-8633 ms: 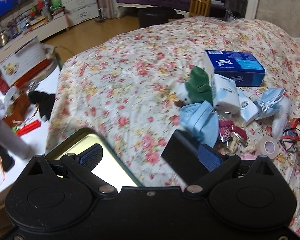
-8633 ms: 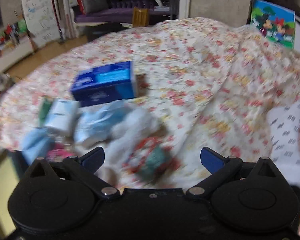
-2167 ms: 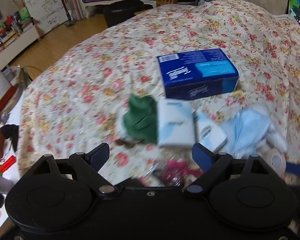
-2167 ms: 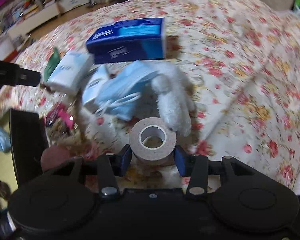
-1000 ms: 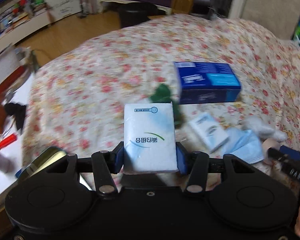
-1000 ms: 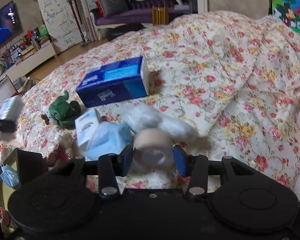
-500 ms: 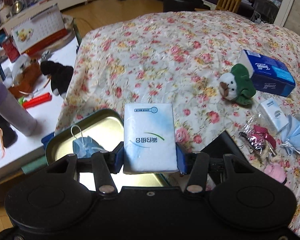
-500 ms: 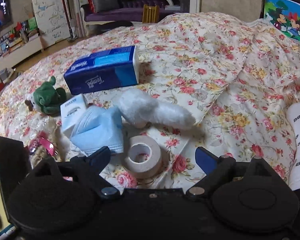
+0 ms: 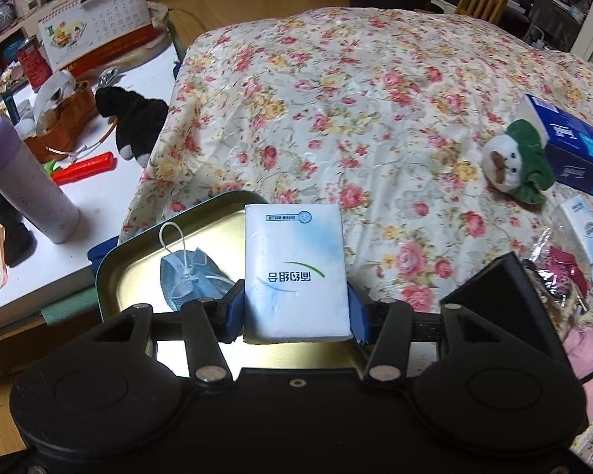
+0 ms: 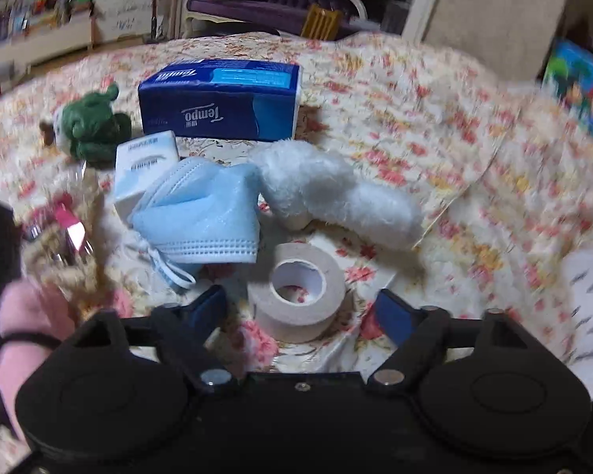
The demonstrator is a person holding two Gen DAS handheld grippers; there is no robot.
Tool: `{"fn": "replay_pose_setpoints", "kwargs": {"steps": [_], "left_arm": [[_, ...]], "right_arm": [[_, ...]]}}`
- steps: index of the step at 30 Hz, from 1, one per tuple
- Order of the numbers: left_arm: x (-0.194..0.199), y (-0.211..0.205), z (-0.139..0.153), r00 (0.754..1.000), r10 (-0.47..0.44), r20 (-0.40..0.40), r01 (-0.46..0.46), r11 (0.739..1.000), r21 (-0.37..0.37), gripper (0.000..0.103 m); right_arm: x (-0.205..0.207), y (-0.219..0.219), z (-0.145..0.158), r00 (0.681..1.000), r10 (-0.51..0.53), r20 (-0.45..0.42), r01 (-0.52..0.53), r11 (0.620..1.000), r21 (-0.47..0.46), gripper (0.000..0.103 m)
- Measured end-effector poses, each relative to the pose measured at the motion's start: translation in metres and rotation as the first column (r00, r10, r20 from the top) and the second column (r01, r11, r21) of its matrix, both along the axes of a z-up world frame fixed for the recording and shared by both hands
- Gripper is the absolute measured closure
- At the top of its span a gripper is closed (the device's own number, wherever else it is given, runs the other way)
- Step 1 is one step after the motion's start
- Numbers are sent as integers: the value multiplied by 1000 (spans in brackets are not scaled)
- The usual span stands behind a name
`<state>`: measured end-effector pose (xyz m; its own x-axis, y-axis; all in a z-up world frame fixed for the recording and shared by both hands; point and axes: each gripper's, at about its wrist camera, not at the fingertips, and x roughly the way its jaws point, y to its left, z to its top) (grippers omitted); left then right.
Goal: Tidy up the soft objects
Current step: 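Carry the tissue pack into the tray with the left tool while the right tool places the tape roll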
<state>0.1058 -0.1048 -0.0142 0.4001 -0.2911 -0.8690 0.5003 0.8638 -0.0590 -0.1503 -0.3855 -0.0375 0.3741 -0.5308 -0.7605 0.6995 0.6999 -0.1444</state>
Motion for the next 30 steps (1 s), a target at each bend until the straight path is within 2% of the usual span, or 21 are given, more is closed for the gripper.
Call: {"fn": "replay_pose_setpoints", "kwargs": {"steps": [1, 2, 9, 13, 17, 22, 25, 30], "left_arm": [[2, 2, -2, 1000, 3, -4, -3, 1000, -1, 53], [4, 4, -3, 1000, 8, -8, -8, 1000, -2, 53], [21, 18, -12, 999, 37, -37, -37, 999, 7, 53], [32, 27, -12, 999, 37, -28, -36, 999, 30, 53], [43, 40, -13, 998, 49, -35, -48, 998, 29, 53], [52, 64, -30, 993, 98, -73, -97, 995, 11, 53], [57, 78, -36, 987, 113, -117, -115, 993, -13, 53], [62, 91, -38, 983, 139, -122, -143, 990, -21, 53]], "right_arm": [[-3, -5, 2, 1000, -19, 22, 18, 999, 29, 40], [-4, -8, 6, 999, -38, 29, 37, 999, 31, 54], [-35, -7, 18, 980, -194, 56, 185, 974, 127, 55], [-48, 18, 40, 972, -213, 96, 197, 969, 152, 55], [-41, 50, 73, 973, -148, 177, 119, 979, 167, 55], [-6, 101, 108, 971, 2, 239, -37, 989, 142, 55], [23, 130, 112, 964, 88, 250, -130, 979, 157, 55], [68, 176, 94, 957, 182, 225, -231, 949, 215, 55]]}}
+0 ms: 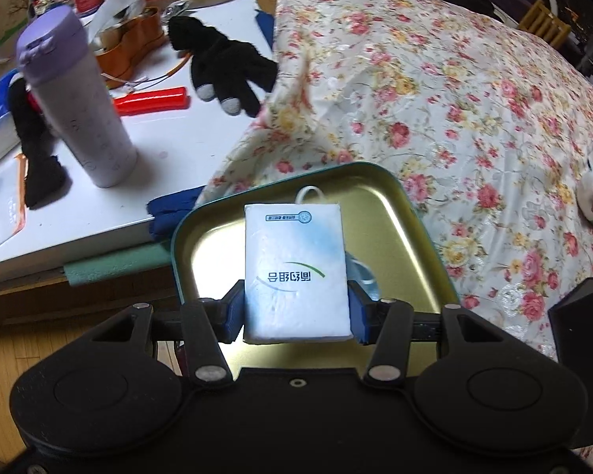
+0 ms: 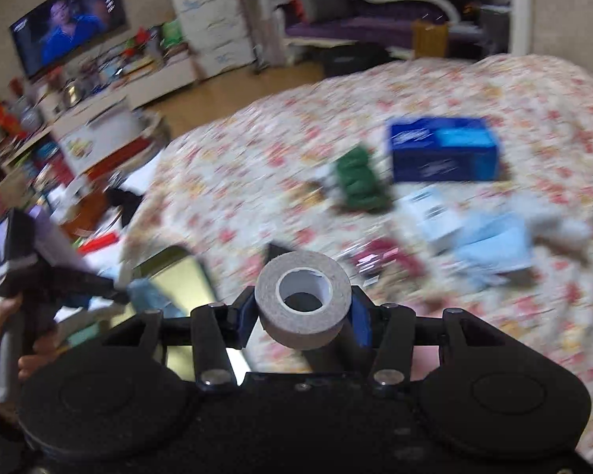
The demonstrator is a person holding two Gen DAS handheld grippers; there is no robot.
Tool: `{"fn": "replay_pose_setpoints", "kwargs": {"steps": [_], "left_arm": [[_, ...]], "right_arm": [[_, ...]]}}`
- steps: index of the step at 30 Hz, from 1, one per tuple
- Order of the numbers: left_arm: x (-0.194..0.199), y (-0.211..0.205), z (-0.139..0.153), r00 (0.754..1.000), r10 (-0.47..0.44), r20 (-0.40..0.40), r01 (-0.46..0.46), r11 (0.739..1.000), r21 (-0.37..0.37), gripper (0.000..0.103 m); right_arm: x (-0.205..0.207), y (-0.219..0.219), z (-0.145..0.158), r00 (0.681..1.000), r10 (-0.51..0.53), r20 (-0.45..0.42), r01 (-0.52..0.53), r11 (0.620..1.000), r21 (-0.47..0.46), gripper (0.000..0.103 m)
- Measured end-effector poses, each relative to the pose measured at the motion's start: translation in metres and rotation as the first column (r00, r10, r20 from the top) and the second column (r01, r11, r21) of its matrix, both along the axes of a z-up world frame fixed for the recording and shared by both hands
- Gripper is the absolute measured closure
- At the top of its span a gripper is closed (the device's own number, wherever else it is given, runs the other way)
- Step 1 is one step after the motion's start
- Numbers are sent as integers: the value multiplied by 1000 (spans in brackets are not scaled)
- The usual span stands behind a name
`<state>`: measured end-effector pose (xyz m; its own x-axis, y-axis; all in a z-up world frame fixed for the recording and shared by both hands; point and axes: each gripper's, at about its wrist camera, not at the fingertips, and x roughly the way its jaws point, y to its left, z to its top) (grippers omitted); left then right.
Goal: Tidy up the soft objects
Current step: 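Carry the tissue pack into the tray with the left tool while the right tool places the tape roll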
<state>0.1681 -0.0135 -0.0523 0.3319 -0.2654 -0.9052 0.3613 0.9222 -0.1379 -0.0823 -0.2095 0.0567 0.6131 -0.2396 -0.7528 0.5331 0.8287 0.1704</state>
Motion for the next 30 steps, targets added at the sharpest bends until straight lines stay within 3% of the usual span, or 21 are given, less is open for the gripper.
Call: {"fn": "replay_pose_setpoints", "kwargs": {"steps": [10, 16, 19, 22, 25, 30], "left_arm": [[2, 15, 6, 999, 30, 20, -30, 999, -11, 53], [-17, -5, 4, 989, -148, -7, 148, 989, -15, 53], [-27, -13, 2, 966, -250, -61, 246, 967, -67, 53], [-43, -24, 4, 937, -346, -47, 342, 937, -67, 53], [-54, -32, 2, 923, -384, -15, 384, 923, 4, 53], [-47, -33, -9, 933, -358, -43, 360, 932, 50, 53]], "right_arm": [[45, 57, -40, 982, 123, -141, -118, 992, 39, 55], [47, 53, -58, 974, 100, -205, -93, 995, 40, 55], [47, 51, -64, 970, 94, -225, -88, 995, 39, 55], [51, 54, -70, 965, 108, -239, -102, 994, 40, 55], [57, 57, -76, 960, 129, -250, -120, 991, 53, 55], [70, 64, -86, 949, 166, -267, -151, 985, 78, 55]]}}
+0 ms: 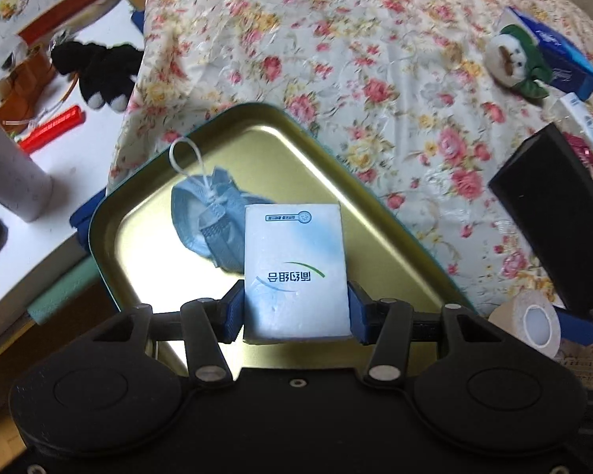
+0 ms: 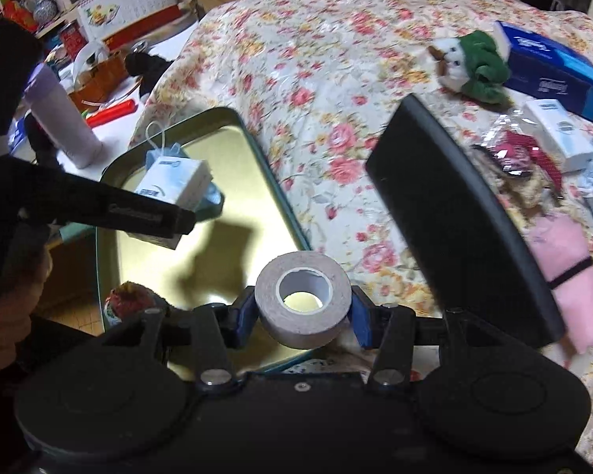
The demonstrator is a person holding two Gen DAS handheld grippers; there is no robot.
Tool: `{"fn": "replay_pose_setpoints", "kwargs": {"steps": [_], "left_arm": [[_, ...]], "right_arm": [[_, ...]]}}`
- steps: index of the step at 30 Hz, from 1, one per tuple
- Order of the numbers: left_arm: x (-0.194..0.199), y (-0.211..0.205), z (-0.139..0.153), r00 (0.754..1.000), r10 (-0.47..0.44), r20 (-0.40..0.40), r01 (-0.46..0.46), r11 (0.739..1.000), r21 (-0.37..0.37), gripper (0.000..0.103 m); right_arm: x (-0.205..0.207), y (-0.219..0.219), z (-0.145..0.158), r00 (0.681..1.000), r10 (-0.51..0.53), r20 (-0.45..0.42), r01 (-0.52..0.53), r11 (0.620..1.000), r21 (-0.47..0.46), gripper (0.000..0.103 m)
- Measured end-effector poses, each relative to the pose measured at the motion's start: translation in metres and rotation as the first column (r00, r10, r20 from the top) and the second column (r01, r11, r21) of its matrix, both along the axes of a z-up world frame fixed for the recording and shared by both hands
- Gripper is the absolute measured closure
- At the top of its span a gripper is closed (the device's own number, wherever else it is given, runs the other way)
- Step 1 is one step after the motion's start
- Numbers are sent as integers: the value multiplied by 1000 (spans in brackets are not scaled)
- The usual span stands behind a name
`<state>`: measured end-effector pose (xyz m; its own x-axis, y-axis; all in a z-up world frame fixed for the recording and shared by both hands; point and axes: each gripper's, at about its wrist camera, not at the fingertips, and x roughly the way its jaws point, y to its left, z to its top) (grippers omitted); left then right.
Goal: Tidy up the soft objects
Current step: 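Carry the tissue pack into the tray with the left tool while the right tool places the tape roll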
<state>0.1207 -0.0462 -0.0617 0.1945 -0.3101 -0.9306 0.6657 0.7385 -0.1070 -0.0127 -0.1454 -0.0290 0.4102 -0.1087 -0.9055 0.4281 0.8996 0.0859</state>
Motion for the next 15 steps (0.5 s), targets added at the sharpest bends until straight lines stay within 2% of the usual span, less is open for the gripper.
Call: {"fn": "replay_pose_setpoints", "kwargs": {"steps": [7, 9, 10, 11, 12, 15], "left_arm": [[5, 4, -2, 999, 40, 8, -40, 999, 16, 52], [5, 3, -2, 999, 44, 15, -45, 999, 23, 50], [5, 2, -3, 999, 46, 16, -47, 999, 24, 46], [5, 2, -2, 999, 49, 19, -49, 999, 24, 43], [5, 2, -2, 998, 49, 24, -50, 999, 22, 43], [5, 2, -1, 998, 53, 35, -54, 998, 28, 42]], "right_arm": [[13, 10, -4, 999, 34, 0, -34, 999, 16, 55], [16, 11, -5, 999, 39, 0, -39, 999, 20, 54], [17, 11, -5, 999, 41, 0, -41, 999, 24, 54], [17, 11, -5, 999, 41, 0, -41, 999, 26, 53], [18, 11, -5, 999, 40, 1, -40, 999, 28, 48], [18, 11, -5, 999, 36, 2, -36, 999, 23, 44]]}}
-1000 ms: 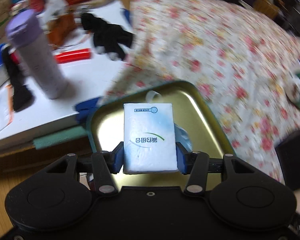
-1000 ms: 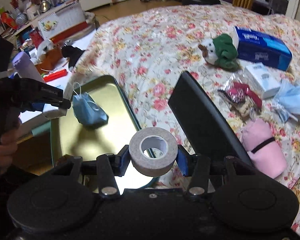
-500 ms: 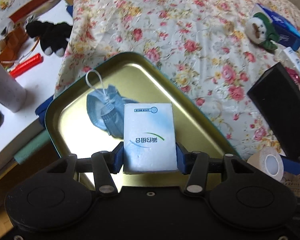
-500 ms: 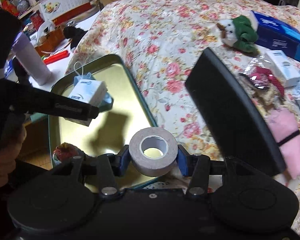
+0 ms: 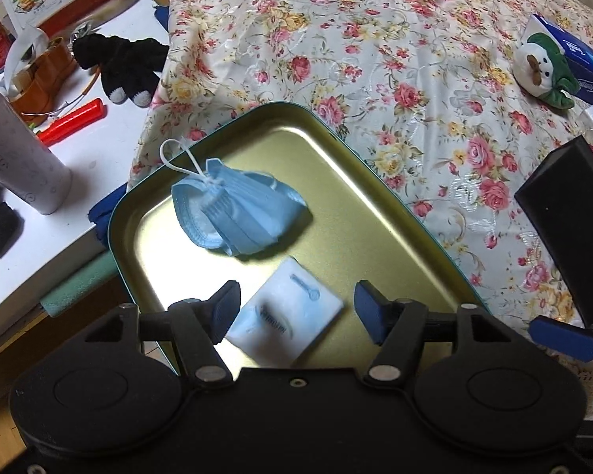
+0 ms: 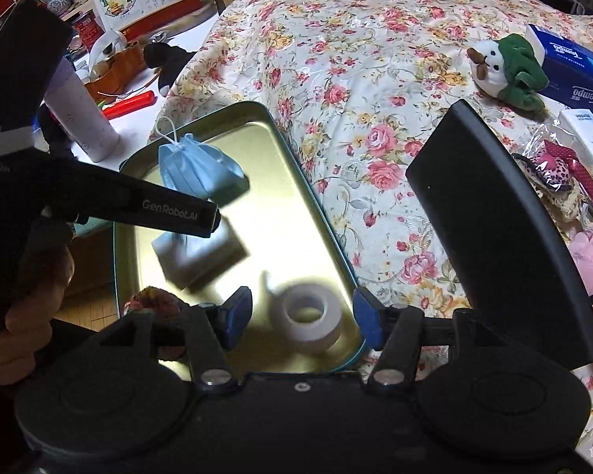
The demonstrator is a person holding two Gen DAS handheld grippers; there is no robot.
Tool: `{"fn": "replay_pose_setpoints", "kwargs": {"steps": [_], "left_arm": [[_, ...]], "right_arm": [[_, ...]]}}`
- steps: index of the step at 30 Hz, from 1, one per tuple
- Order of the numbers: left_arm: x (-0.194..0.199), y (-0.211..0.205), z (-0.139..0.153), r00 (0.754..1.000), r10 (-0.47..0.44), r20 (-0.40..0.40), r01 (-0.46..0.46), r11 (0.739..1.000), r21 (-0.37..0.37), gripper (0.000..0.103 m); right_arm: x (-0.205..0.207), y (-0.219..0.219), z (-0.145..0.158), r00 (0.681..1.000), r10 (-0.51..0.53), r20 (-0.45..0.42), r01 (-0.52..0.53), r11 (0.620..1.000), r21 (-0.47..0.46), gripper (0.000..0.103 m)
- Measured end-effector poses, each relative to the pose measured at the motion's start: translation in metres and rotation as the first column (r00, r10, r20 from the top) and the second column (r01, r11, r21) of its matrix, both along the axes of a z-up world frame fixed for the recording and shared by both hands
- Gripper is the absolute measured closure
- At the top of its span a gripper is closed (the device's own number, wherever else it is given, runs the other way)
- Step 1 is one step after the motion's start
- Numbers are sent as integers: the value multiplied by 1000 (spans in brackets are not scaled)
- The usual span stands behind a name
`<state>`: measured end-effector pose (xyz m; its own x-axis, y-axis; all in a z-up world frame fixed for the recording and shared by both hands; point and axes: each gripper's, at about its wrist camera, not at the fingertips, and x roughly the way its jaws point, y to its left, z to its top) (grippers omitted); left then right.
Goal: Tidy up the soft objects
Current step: 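Carry the tissue pack into the tray with the left tool while the right tool places the tape roll, then open both tools and withdraw them from the tray toward the bed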
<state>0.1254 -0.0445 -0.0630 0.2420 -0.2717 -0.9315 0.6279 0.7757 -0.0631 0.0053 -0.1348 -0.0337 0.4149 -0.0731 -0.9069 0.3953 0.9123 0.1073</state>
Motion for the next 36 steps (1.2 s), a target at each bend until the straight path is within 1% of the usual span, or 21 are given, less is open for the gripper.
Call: {"fn": "replay_pose_setpoints", "kwargs": {"steps": [3, 8, 16, 18, 22, 28, 33, 35, 36], "left_arm": [[1, 1, -1, 1000, 8, -5, -8, 1000, 0, 42], [3, 2, 0, 1000, 30, 0, -30, 1000, 2, 38], [4, 2, -1, 999, 41, 4, -41, 999, 12, 37], [4, 2, -1, 999, 41, 6, -41, 999, 14, 37], [4, 2, -1, 999, 41, 7, -41, 999, 15, 37], [5, 2, -1, 999, 46, 7, -47, 999, 13, 37], [5, 2, 0, 999, 47, 9, -47, 999, 14, 37], [6, 2, 0, 999, 49, 10, -49, 999, 15, 37], [6, 2, 0, 999, 51, 11, -51, 999, 15, 37]], "right_arm": [[-1, -1, -1, 1000, -4, -8, 4, 1000, -4, 41], [-3, -1, -1, 1000, -8, -22, 7, 1000, -19, 33], [-3, -1, -1, 999, -14, -32, 13, 1000, -22, 28], [-4, -1, -1, 999, -14, -32, 13, 1000, -25, 26], [-3, -1, -1, 999, -15, -36, 13, 999, -30, 24], [-4, 0, -1, 999, -19, -39, 18, 999, -35, 19], [-6, 1, 0, 999, -27, -34, 25, 999, -48, 5], [-7, 1, 2, 999, -29, -24, 28, 998, -55, 1], [-8, 1, 4, 999, -31, -19, 30, 998, -60, 1]]}}
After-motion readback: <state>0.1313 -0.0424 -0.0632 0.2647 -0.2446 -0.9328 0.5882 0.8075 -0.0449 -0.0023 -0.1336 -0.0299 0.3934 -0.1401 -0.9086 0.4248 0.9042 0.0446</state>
